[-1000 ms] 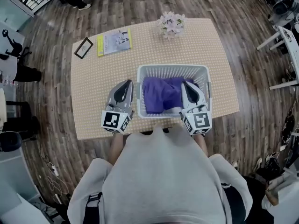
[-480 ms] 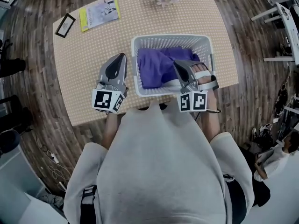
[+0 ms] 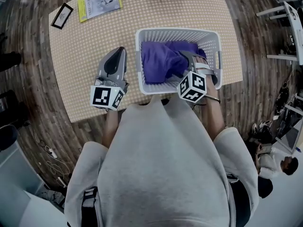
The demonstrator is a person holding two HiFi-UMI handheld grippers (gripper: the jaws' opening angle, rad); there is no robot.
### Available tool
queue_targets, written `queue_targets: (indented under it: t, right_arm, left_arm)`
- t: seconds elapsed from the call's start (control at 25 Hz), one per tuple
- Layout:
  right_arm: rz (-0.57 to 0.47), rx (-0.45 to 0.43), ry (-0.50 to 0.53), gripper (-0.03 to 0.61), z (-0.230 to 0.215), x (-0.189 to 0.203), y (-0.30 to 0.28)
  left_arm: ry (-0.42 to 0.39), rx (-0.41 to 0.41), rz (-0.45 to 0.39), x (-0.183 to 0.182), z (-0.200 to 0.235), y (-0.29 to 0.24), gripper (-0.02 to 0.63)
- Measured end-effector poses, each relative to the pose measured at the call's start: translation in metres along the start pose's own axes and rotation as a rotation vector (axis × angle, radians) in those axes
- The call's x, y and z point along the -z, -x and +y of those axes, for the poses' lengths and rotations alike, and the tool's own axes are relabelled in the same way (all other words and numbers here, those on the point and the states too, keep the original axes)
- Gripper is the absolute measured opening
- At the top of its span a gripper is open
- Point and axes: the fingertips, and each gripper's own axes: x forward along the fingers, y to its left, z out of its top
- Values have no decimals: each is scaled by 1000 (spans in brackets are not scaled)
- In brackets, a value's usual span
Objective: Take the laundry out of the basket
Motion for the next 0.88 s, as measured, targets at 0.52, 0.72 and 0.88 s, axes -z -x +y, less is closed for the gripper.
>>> queue_targets:
  t: [0.52, 0.72, 0.88]
  right_arm:
    - [213, -370, 125, 597, 45, 32, -139]
    - [232, -374, 128, 597, 48, 32, -147]
    - [225, -356, 136, 593, 47, 32, -146]
  left_arm:
    - [30, -63, 24, 8, 30, -2, 10]
    - [44, -85, 28, 11, 40, 1, 9]
    - [48, -80, 21, 10, 37, -1, 9]
